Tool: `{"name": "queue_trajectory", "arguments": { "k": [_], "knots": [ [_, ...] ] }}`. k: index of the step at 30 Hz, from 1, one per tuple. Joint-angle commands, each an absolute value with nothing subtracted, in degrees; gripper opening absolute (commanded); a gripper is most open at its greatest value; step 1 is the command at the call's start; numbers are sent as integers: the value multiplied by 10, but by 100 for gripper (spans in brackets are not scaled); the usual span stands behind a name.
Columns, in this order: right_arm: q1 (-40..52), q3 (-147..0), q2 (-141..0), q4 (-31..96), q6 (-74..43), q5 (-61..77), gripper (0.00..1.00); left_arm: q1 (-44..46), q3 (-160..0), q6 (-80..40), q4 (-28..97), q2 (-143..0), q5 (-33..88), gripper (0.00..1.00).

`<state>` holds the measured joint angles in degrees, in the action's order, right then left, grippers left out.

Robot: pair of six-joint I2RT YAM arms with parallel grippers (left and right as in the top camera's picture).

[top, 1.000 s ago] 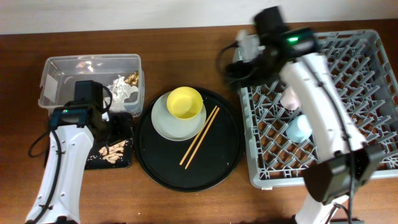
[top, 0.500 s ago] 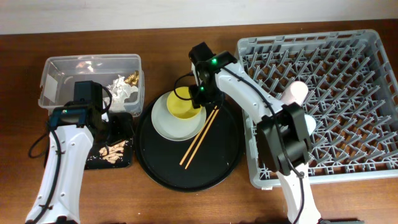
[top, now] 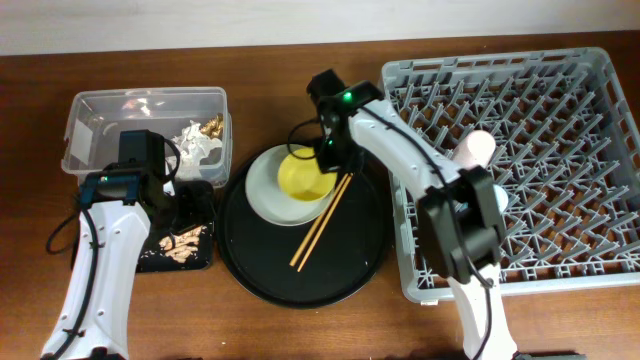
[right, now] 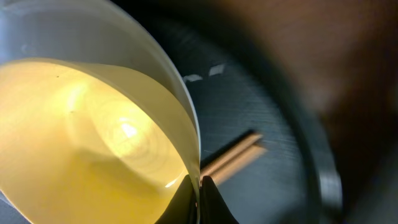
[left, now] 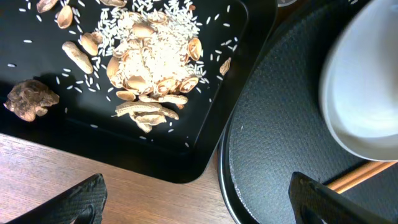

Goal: Sort waste into correct bins and load items into the dishwasher rack
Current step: 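Grasp the yellow bowl from the plate with the right gripper, then place the yellow bowl at the back of the dish rack with the right gripper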

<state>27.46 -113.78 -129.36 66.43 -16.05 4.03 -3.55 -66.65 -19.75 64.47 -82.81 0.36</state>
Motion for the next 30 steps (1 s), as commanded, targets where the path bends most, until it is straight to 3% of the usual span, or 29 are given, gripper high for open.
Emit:
{"name": "queue_trajectory", "arguments": {
  "k": [1,7,11,18,30],
  "knots": [
    [234,-1145,-1151,662,-159,-122,4,-37,-668,-203,645,-819,-2,93],
    [126,-1145,-1059,595,-145,-326,4,-37,-668,-203,639,-819,-2,93],
    [78,-1145,-1104,558,-138,-595,4,-37,-668,-203,635,-819,-2,93],
    [49,-1144,-1210,578,-140,-613,4,-37,-668,-203,635,-819,-2,93],
    [90,-1139,-1279,641,-205,-640,4,-37,-668,-203,626,-819,2,93]
  ]
}}
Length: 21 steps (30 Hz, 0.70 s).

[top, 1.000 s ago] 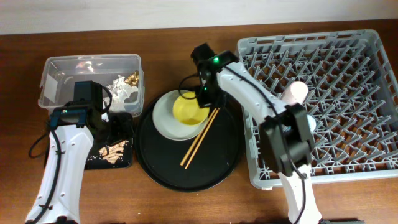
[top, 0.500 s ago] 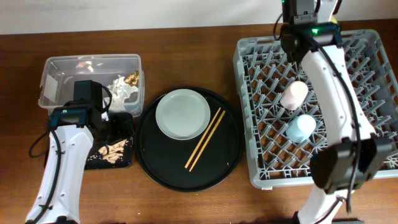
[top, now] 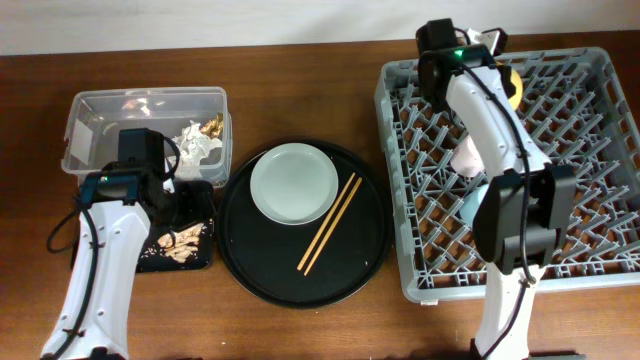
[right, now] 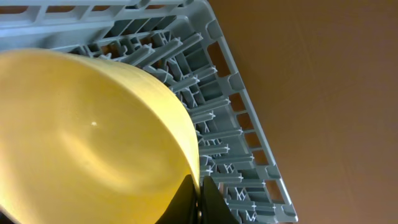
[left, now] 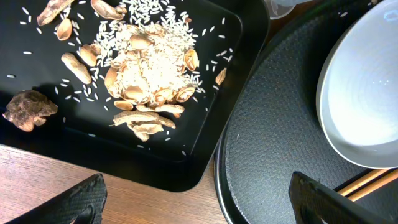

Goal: Sort waste into correct bins and load items into the dishwasher rack
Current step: 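Place the yellow bowl at the back of the dish rack with the right gripper, then reach the right gripper to the wooden chopsticks on the black tray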

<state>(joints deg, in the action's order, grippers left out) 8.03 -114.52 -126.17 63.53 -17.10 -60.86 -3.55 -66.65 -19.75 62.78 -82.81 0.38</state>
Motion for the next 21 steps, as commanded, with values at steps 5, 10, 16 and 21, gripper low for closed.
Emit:
{"name": "queue_trajectory", "arguments": {
  "k": [5,10,16,21],
  "knots": [
    [102,-1139,-1279,646,-245,-747,4,-37,-668,-203,626,-819,2,93],
    [104,-1138,-1280,641,-246,-740,4,-37,-668,-203,626,-819,2,93],
    [124,-1138,-1315,646,-245,-742,4,-37,-668,-203,626,-819,2,93],
    [156,-1138,-1316,667,-245,-716,4,-37,-668,-203,626,-819,2,93]
  ]
}}
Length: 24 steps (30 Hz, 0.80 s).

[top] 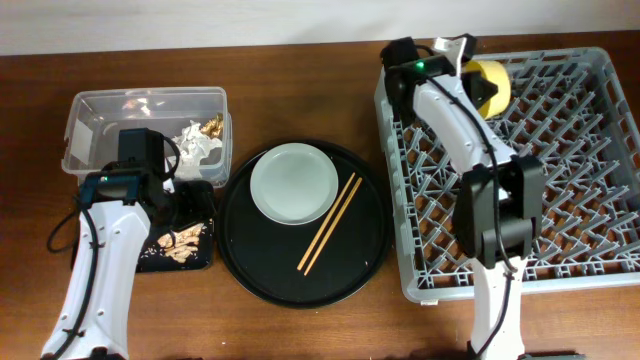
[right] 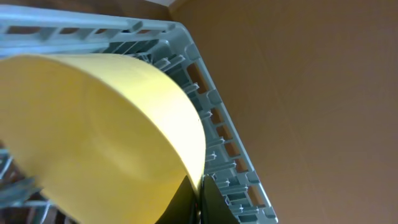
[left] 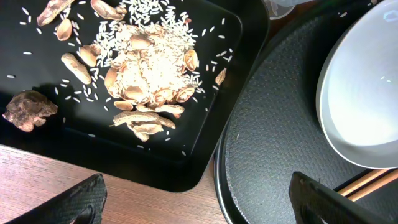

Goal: Sort waste into correct bins and load items into the dishwasher rack
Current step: 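Reach the right gripper to the wooden chopsticks on the black tray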

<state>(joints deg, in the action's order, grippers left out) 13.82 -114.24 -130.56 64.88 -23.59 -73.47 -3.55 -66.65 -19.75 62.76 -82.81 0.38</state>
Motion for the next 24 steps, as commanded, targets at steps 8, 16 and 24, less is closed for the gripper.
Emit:
{"name": "queue_trajectory", "arguments": {
  "k": [8,16,24],
  "knots": [
    [169,-1139,-1202,731,-286,-478,43,-37,-668,-203,626,-819,2,93],
    [168,-1139,-1009,794,-210,-122,84,-37,-668,-203,631,-819,2,98],
    [267,-1042,-1014,818,-296,50,86,-37,-668,-203,642,-819,-13,99]
  ]
}}
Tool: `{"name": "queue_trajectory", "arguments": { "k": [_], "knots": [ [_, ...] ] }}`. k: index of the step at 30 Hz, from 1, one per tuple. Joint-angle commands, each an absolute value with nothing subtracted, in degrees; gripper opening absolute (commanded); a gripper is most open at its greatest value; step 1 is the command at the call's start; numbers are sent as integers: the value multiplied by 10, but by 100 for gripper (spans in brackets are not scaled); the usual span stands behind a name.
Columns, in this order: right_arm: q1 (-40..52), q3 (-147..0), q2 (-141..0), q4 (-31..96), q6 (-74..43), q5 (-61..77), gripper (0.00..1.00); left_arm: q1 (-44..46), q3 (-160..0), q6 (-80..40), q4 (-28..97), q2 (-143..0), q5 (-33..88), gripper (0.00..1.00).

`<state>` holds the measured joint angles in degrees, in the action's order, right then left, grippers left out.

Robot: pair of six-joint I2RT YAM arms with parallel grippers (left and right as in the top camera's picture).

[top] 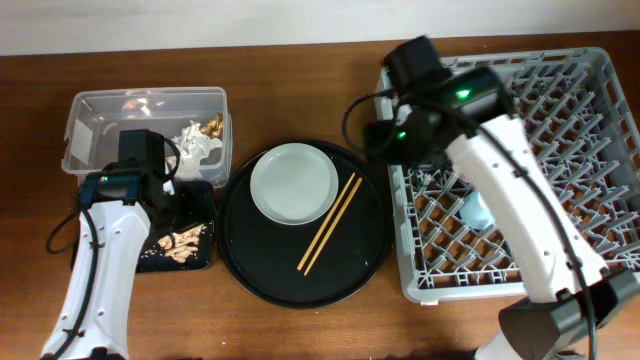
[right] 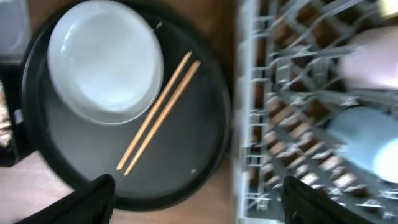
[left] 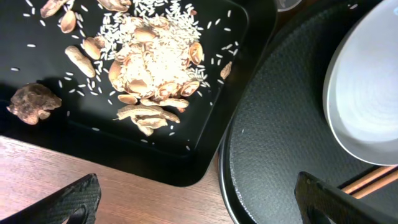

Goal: Sort waste into correct bins and load items into the dishwasher rack
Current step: 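Reach the right gripper to the wooden chopsticks on the black tray, then grasp one chopstick with the right gripper and place it in the rack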

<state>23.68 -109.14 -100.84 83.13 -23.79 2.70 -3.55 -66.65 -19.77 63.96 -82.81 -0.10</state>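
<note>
On the round black tray (top: 300, 282) lie a white plate (top: 293, 183) and a pair of wooden chopsticks (top: 327, 223); the right wrist view shows the plate (right: 106, 59) and chopsticks (right: 158, 112) too. My right gripper (top: 383, 138) (right: 202, 205) hangs open and empty high over the gap between tray and grey rack (top: 590, 270). The yellow bowl is hidden under the right arm. Open as well, my left gripper (top: 185, 205) (left: 199, 205) hovers at the edge of the black bin (left: 205, 155) of rice and shells.
A clear plastic bin (top: 100, 125) at the back left holds crumpled paper (top: 197, 142). In the rack stand a pink cup (right: 373, 56) and a light blue cup (right: 367, 137). The right arm lies across the rack's left half.
My right gripper was shut on the yellow bowl at the rack's back left. Now it is open and empty, nearer the tray. The left arm has hardly shifted.
My right gripper was shut on the rim of the yellow bowl, which sat on the white plate. Then it held the bowl over the rack's back edge, then tilted at the back left rows. Now the bowl is let go and the plate is bare.
</note>
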Motion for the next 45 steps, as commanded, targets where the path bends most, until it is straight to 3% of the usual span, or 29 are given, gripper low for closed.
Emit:
{"name": "queue_trajectory", "arguments": {
  "k": [1,8,12,36,40,43,45],
  "knots": [
    [285,-1006,-1014,796,-320,50,86,-37,-668,-203,642,-819,-13,99],
    [398,-753,-1014,564,-439,23,85,-37,-668,-203,642,-819,-13,99],
    [406,-684,-1017,485,-456,22,79,-37,-668,-203,644,-819,-13,99],
    [405,-678,-1110,413,-473,-37,77,-37,-668,-203,646,-819,-13,99],
    [404,-678,-1110,451,-472,-35,60,-37,-668,-203,648,-819,-13,99],
    [404,-678,-1110,462,-472,-32,33,-37,-668,-203,648,-819,-13,99],
    [404,-678,-1110,461,-472,-28,23,-37,-668,-203,650,-819,-13,99]
  ]
}}
